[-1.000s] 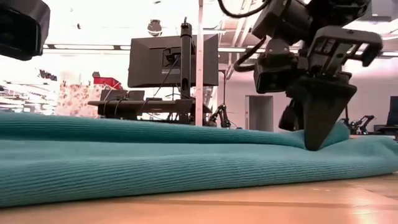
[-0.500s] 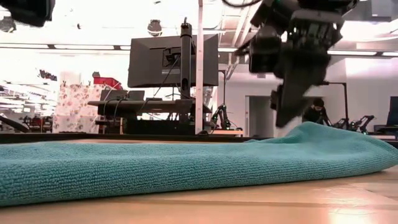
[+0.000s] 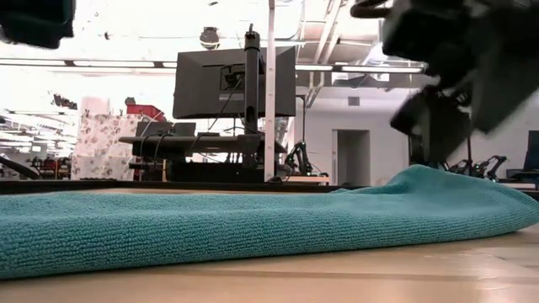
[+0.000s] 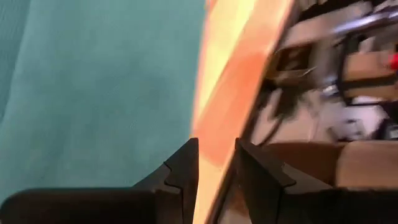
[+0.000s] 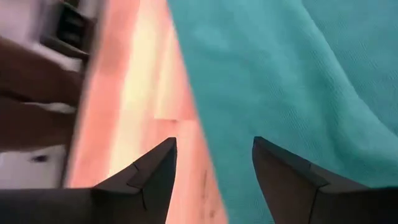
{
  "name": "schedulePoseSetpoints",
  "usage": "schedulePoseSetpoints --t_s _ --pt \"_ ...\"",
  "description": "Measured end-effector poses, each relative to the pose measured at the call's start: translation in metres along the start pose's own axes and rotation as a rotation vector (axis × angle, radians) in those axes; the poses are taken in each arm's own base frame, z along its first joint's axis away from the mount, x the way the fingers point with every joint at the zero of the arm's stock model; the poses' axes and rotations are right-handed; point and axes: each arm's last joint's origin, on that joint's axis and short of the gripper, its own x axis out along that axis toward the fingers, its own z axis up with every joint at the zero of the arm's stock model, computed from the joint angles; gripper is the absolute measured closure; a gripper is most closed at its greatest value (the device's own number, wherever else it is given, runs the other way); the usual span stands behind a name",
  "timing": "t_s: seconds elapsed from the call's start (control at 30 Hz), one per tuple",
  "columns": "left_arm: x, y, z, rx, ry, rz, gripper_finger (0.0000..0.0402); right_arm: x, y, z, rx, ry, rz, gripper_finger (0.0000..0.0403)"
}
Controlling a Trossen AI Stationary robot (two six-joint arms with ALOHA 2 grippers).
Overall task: Roll towel
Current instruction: Roll the blue towel
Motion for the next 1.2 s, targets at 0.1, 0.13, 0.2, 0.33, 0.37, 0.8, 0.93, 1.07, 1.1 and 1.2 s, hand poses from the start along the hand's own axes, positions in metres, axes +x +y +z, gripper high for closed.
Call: schedulePoseSetpoints --t_s 0.1,0.13,0.2,0.33,0.37,0.8,0.93,1.07,1.1,1.2 --pt "0.002 0.006 -0.005 -0.023 0.062 0.091 0.0319 0.013 -0.006 -0.007 0.023 0.044 -0.048 0.0213" --pt "0.002 0.007 -0.006 -0.025 0.079 0.115 0.0320 0.016 -0.007 -0.008 0.027 0.048 -0.052 0.0214" --pt "0.000 0.011 -0.008 -0.023 0.105 0.160 0.0320 0.020 -0.010 -0.008 0.036 0.054 -0.062 0.0216" --pt "-0.002 0.016 -0.007 -0.006 0.170 0.210 0.0321 0.021 -0.008 -0.009 0.078 0.056 -0.060 0.0220" --pt "-0.002 0.017 -0.006 0.006 0.179 0.214 0.0321 0.021 -0.007 -0.009 0.095 0.053 -0.060 0.0221" --pt "-0.003 0.036 0.021 0.289 0.318 0.328 0.0321 0.023 0.030 -0.025 0.252 -0.002 -0.031 0.0227" --pt "-0.007 0.043 0.031 0.368 0.347 0.383 0.0321 0.023 0.038 -0.029 0.255 -0.023 -0.021 0.0227" --pt "-0.021 0.045 0.044 0.426 0.343 0.409 0.0321 0.021 0.044 -0.031 0.166 -0.024 -0.004 0.0227" --pt "-0.026 0.044 0.047 0.439 0.336 0.418 0.0321 0.019 0.046 -0.029 0.147 -0.026 0.001 0.0227" --pt "-0.045 0.027 0.055 0.452 0.291 0.349 0.0321 0.007 0.053 -0.020 0.125 -0.069 0.040 0.0227"
